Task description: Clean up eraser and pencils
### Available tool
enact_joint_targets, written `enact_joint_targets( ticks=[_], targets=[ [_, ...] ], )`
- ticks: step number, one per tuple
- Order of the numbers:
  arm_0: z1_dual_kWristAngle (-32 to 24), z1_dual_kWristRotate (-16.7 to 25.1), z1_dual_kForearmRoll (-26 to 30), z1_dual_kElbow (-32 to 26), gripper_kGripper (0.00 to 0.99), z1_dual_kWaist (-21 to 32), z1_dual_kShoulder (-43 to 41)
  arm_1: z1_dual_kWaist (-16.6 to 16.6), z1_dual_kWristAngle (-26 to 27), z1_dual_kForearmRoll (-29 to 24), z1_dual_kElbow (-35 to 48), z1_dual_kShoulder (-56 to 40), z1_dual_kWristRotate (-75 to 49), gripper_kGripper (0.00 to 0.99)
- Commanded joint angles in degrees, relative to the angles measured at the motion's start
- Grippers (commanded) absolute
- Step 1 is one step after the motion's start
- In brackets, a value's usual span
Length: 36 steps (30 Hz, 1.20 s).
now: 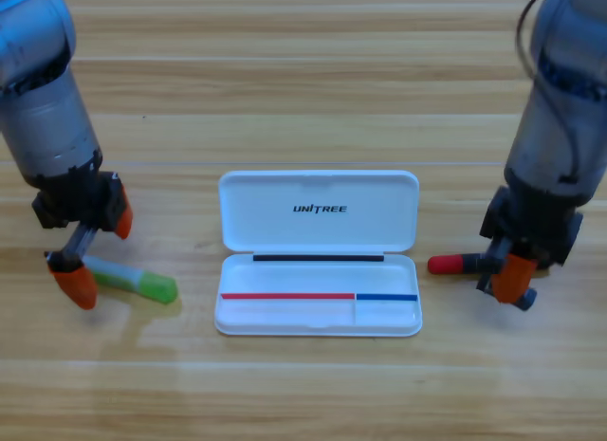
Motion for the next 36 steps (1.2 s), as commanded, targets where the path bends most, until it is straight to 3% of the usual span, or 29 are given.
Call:
enact_joint_targets(
  ticks=[1,13,27,31,36],
  targets=[
    [-0.8,-0.9,-2.7,2.4,0.990,0.8,2.5,5.8,-0.6,1.1,-3.4,-0.2,-10.3,0.000],
    [-0.7,-1.2,-10.8,8.2,0.989,0.8,2.6,8.2,0.1,1.1,-13.8,11.3,-18.6,0.000],
    [-0.6,-1.3,-17.5,13.2,0.985,0.8,2.3,9.3,-0.2,1.1,-15.1,15.4,-19.6,0.000],
    [-0.6,-1.3,-18.7,13.6,0.902,0.8,2.1,9.5,-0.2,1.1,-15.9,16.1,-19.6,0.000],
    [0.4,0.0,-18.6,12.8,0.606,0.8,2.7,9.5,-0.7,1.2,-17.0,17.1,-19.6,0.000]
  ],
)
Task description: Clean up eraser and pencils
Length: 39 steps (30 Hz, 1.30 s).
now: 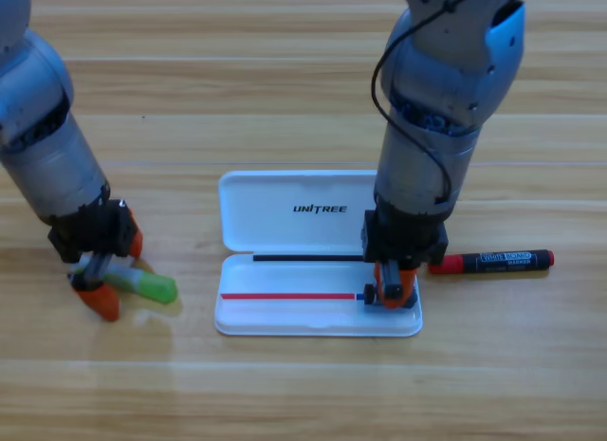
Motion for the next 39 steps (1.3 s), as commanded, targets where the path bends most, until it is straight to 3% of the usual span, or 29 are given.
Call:
enact_joint_targets(
  ticks=[1,5,12,14,19,27,32,39],
  targets=[
    [1.0,1.4,-0.7,0.4,0.511,0.7,3.6,1.4,-0.7,0.6,-1.0,4.4,-0.6,0.000],
    [1.7,3.3,-0.7,0.4,0.006,0.4,4.2,1.4,-1.5,0.6,-0.9,4.6,-0.6,0.000],
    [2.5,3.7,0.2,-0.1,0.000,0.4,2.9,1.4,-1.8,0.9,-0.5,4.3,-0.6,0.000],
    [2.5,3.8,0.6,-0.3,0.000,0.4,2.7,1.4,-1.8,1.4,-0.6,4.2,-0.6,0.155],
    [2.6,3.8,1.6,-1.0,0.000,0.4,1.9,1.5,-1.7,2.1,-0.6,2.8,-0.4,0.798],
    [3.0,1.8,9.8,-7.6,0.000,0.3,-1.1,0.7,-1.9,6.3,2.0,-7.4,-0.9,0.834],
    [3.1,-1.8,19.1,-16.4,0.000,-2.0,-5.1,-5.4,-4.0,6.3,6.3,-10.0,-6.0,0.834],
    [2.4,-7.7,29.4,-30.4,0.000,-7.5,-6.9,-13.6,-5.7,5.3,7.2,-3.7,-11.8,0.833]
  ],
)
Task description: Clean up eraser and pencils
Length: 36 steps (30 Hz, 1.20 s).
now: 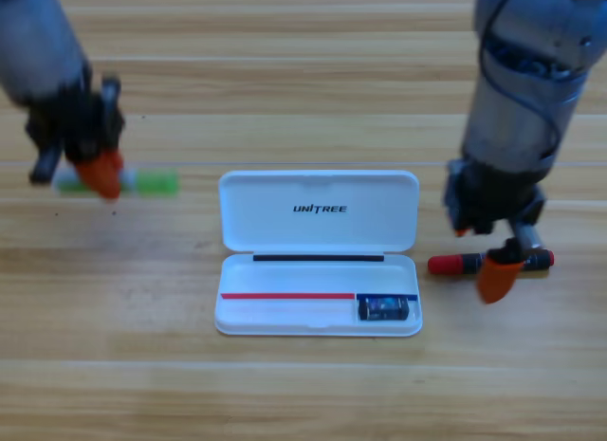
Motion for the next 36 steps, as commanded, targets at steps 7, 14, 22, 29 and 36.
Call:
enact_joint_targets(
  ticks=[7,14,22,29,36],
  targets=[
    [-1.8,-10.2,6.4,-12.3,0.000,-10.3,1.7,-12.4,-1.1,-3.2,0.6,10.7,-6.4,0.833],
    [-4.0,-14.9,6.4,-13.5,0.000,-13.7,7.7,-12.9,0.3,-3.6,-1.4,14.1,-7.9,0.827],
    [-5.6,-17.3,6.3,-15.3,0.000,-16.7,13.4,-12.8,2.0,-3.8,-2.1,14.8,-8.7,0.798],
    [-6.2,-19.1,6.2,-17.6,0.000,-18.9,18.4,-11.9,5.9,-3.8,-1.0,13.9,-9.7,0.472],
    [-6.2,-19.7,5.8,-18.1,0.000,-19.7,21.7,-11.1,6.0,-3.8,0.2,13.7,-10.4,0.000]
  ],
)
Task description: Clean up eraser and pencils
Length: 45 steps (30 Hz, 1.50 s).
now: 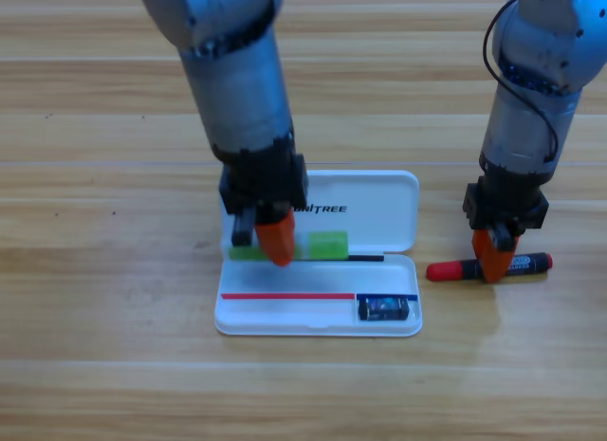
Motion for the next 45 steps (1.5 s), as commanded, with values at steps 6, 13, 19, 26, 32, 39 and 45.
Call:
enact_joint_targets(
  ticks=[6,13,19,26,32,39,45],
  targets=[
    [-0.7,-1.0,-0.2,-0.1,0.000,-1.9,6.0,1.1,-2.6,-0.7,2.8,1.5,-0.6,0.000],
    [-0.6,-1.2,-0.2,-0.1,0.000,-2.0,6.6,3.0,-3.6,-0.5,6.1,-7.0,1.4,0.000],
    [-0.5,-1.4,-0.2,0.0,0.000,-1.9,6.7,6.4,-3.6,0.7,7.7,-14.7,4.8,0.000],
    [-0.5,-1.4,-1.7,2.3,0.000,-1.9,6.8,9.3,-3.6,0.9,6.3,-15.8,7.0,0.000],
    [-0.6,-1.3,-3.9,5.0,0.000,-1.9,6.7,10.4,-4.4,0.8,5.6,-14.0,7.9,0.000],
    [-0.7,-1.2,-4.8,5.9,0.000,-1.9,6.7,11.1,-4.7,0.8,4.2,-13.0,8.7,0.000],
    [-0.7,-1.3,-4.8,5.7,0.000,-1.9,6.6,11.1,-5.0,0.8,3.7,-12.3,8.9,0.000]
  ],
)
